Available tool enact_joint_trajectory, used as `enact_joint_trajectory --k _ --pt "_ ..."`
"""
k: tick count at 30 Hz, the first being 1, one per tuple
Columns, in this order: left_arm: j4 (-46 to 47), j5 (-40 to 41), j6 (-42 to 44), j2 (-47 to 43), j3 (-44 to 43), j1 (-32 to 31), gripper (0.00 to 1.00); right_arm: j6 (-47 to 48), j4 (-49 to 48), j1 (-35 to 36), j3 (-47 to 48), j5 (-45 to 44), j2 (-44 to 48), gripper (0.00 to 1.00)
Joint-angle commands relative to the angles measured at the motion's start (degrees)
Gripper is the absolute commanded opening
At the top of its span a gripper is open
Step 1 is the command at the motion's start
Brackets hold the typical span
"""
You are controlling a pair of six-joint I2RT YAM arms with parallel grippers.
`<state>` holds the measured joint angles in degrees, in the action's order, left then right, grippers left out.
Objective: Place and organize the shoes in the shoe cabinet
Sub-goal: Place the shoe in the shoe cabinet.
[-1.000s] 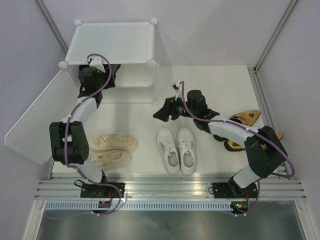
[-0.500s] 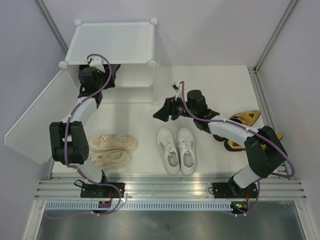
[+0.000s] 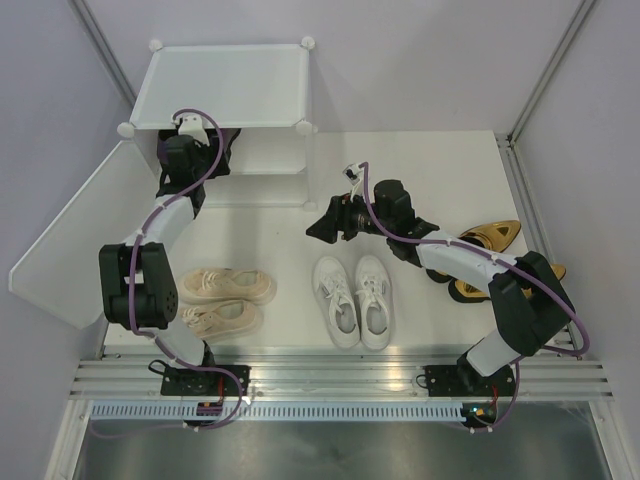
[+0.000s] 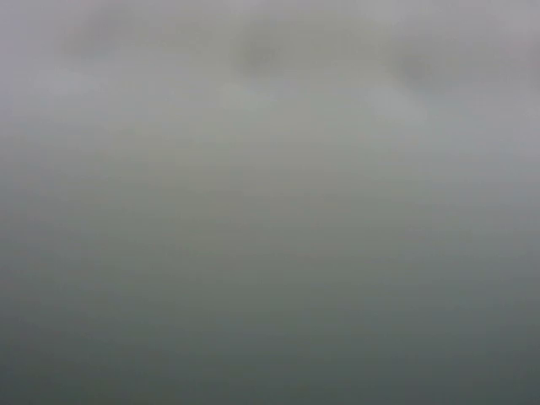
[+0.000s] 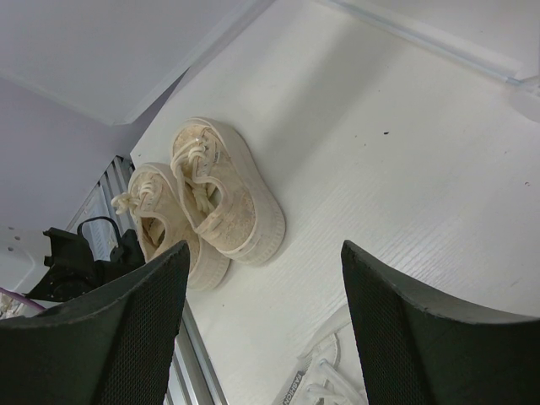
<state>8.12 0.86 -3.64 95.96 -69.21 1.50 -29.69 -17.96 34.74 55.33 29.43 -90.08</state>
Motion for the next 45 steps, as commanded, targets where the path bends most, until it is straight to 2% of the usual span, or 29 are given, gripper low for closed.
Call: enact_joint_trajectory --k 1,2,27,30,37,45 --pt "0.8 9.4 -2.1 -0.6 0.8 2.5 0.74 1.5 -1.1 -0.1 2.1 -0.3 -0.4 0.76" --pt "0.6 9.7 -2.2 -0.7 0.8 2.5 0.79 1.4 -1.1 0.0 2.1 -0.2 -0.4 0.77" --pt "-1.2 6.1 -4.6 -4.6 2.2 2.4 0.95 1.5 -0.7 -0.2 2.0 -0.2 0.3 0.77" --pt "-2.1 5.0 -5.5 -6.3 2.4 2.4 0.99 1.2 -0.6 -0.2 2.1 0.0 0.5 0.78" --pt "-4.8 2.6 -7.8 -10.4 3.2 2.4 1.00 1.0 -0.6 -0.2 2.0 0.4 1.5 0.82" --pt "-7.8 -0.6 -12.3 -21.1 6.5 2.3 1.00 0.5 -0.8 -0.2 2.1 0.5 1.2 0.83"
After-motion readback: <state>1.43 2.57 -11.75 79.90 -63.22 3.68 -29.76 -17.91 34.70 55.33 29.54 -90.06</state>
